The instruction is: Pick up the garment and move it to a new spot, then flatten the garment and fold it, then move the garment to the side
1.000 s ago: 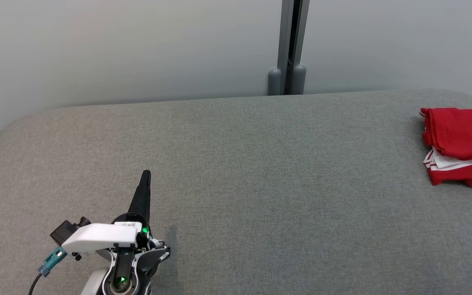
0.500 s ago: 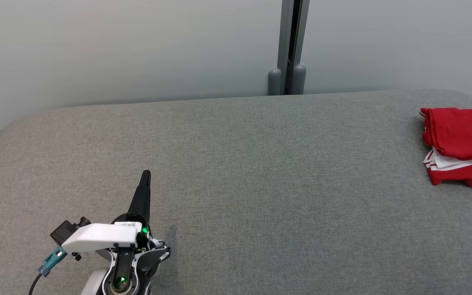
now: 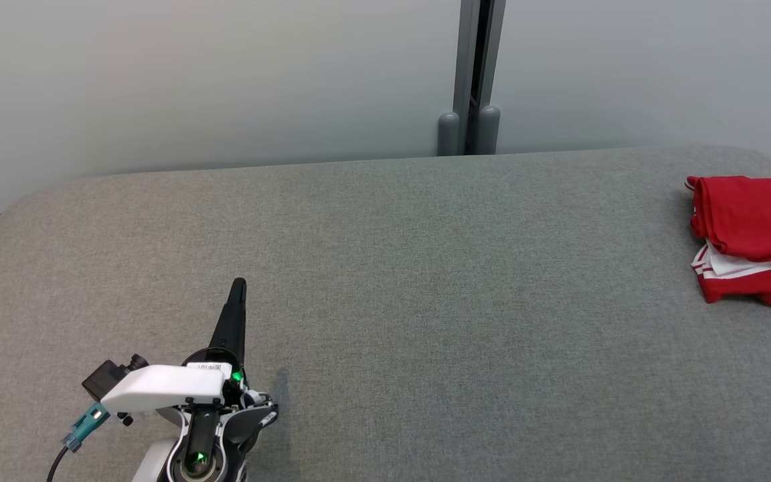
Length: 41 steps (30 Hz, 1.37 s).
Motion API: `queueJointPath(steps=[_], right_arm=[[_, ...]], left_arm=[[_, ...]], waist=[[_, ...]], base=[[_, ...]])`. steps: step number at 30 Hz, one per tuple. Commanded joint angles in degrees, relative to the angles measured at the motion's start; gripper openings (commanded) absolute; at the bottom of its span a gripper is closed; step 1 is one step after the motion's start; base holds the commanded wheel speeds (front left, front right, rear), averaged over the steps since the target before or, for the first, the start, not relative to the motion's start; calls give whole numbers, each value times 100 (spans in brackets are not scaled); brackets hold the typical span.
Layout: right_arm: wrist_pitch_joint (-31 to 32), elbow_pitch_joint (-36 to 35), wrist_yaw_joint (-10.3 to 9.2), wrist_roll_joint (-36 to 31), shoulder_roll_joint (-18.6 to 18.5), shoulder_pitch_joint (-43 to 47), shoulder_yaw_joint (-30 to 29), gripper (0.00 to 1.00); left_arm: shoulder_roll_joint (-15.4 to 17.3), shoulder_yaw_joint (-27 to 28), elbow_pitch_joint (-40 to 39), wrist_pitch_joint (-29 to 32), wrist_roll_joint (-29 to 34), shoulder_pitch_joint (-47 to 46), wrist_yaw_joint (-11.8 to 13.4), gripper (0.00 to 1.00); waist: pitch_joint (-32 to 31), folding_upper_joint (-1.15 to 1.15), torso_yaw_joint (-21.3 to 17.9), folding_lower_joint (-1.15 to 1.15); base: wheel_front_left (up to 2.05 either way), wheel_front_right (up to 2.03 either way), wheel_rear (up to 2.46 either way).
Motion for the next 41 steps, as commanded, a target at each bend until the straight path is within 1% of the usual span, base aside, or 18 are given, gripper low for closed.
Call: queueJointPath(steps=[1,41], right_arm=[[28,-23,2,36,-15,-29,-5,0],[28,-23,2,36,-15,-29,-4,0]], left_arm=[[35,7,1,21,-17,-90,-44,0],[35,7,0,21,-17,-91,-44,0]], waist=[[0,0,0,0],[0,0,0,0]], base=[[0,0,0],[0,0,0]])
